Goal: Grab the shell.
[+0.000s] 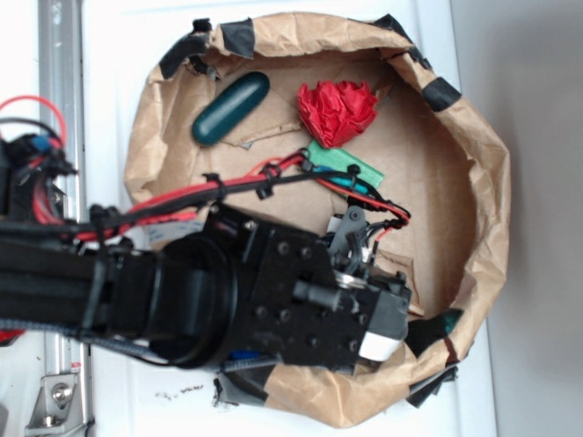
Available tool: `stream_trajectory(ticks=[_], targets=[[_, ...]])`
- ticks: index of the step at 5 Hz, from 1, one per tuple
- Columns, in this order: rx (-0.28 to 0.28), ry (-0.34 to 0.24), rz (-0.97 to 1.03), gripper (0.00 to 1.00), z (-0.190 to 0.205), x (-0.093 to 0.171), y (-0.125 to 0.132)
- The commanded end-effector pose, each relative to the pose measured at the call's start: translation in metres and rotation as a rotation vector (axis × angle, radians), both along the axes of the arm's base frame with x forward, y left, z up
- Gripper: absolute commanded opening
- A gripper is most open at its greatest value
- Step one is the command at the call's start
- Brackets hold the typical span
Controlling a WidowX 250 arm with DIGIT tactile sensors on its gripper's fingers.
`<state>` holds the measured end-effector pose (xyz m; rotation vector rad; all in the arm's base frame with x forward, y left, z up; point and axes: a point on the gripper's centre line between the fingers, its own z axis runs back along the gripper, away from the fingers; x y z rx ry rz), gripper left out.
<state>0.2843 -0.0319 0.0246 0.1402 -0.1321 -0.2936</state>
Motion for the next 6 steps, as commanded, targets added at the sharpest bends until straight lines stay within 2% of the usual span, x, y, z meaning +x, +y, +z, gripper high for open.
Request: stream_trajectory(ticks=[1, 2, 3, 4, 5, 6], targets=[[-0.089, -0.174, 0.122, 0.0, 0.104, 0.007, 0.03], [-0.054, -0.171, 0.209, 0.0, 0.154, 0.004, 0.043], [-0.03, -0.106, 0.274, 0.0, 0.163, -0.002, 0.042], [-0.072, -0.045, 0.278, 0.0, 0.163, -0.019, 0.029], [-0.042, -0.063, 0.282, 0.0, 0.162, -0.028, 0.019], [-0.064, -0.116, 0.285, 0.0, 0.159, -0.035, 0.026]])
